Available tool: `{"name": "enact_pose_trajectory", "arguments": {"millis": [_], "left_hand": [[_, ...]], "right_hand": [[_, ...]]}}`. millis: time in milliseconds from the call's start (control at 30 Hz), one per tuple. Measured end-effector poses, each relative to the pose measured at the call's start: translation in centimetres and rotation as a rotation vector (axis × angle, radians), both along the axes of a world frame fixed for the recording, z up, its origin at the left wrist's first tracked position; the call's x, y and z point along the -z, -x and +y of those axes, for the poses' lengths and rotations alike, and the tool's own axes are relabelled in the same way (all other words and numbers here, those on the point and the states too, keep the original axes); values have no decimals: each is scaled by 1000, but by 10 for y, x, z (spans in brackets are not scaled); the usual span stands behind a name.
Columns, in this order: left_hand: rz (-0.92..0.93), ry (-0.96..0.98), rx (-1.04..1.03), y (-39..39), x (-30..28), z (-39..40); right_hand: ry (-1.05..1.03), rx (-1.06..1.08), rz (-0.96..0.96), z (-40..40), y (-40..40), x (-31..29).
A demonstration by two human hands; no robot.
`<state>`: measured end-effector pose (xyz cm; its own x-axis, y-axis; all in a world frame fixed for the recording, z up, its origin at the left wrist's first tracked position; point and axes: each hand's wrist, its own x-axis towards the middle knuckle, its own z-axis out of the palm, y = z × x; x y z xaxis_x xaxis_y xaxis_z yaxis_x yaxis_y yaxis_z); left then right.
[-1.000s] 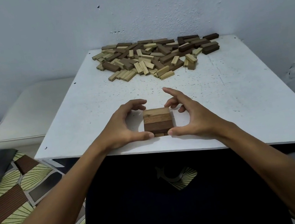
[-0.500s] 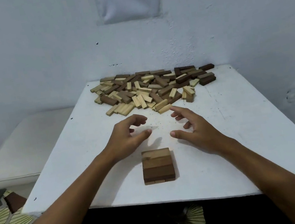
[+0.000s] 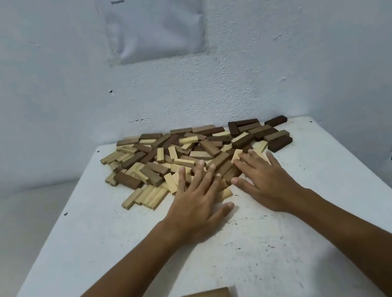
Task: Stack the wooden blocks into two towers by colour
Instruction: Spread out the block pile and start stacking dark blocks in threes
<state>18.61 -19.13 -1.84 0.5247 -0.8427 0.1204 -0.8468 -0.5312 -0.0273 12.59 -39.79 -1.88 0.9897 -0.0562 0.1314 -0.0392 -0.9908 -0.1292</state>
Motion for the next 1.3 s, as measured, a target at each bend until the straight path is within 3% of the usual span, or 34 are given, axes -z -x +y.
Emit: {"name": "enact_pose_trajectory", "arguments": {"millis": [233, 433, 633, 800, 933, 1200, 1300], "left_hand": [[71, 17, 0, -21, -4, -34], [132, 278, -98, -40, -8, -15], [65, 225, -41, -43, -3, -2], [-43, 353, -5, -45, 8, 9], [-8, 415, -17, -45, 5, 13], [-174, 431, 16, -45, -7, 10], [-115, 472, 119, -27, -19, 13]], "right_hand": [[-72, 111, 49, -30, -26, -11], [-130, 34, -197, -23, -28, -7], [-41, -36, 24, -3, -22, 0], [5, -59, 63, -5, -11, 4], [-18, -138, 127, -12, 2, -8], [-69, -233, 92, -25, 25, -11], [-99, -250, 65, -23, 39, -11]]}}
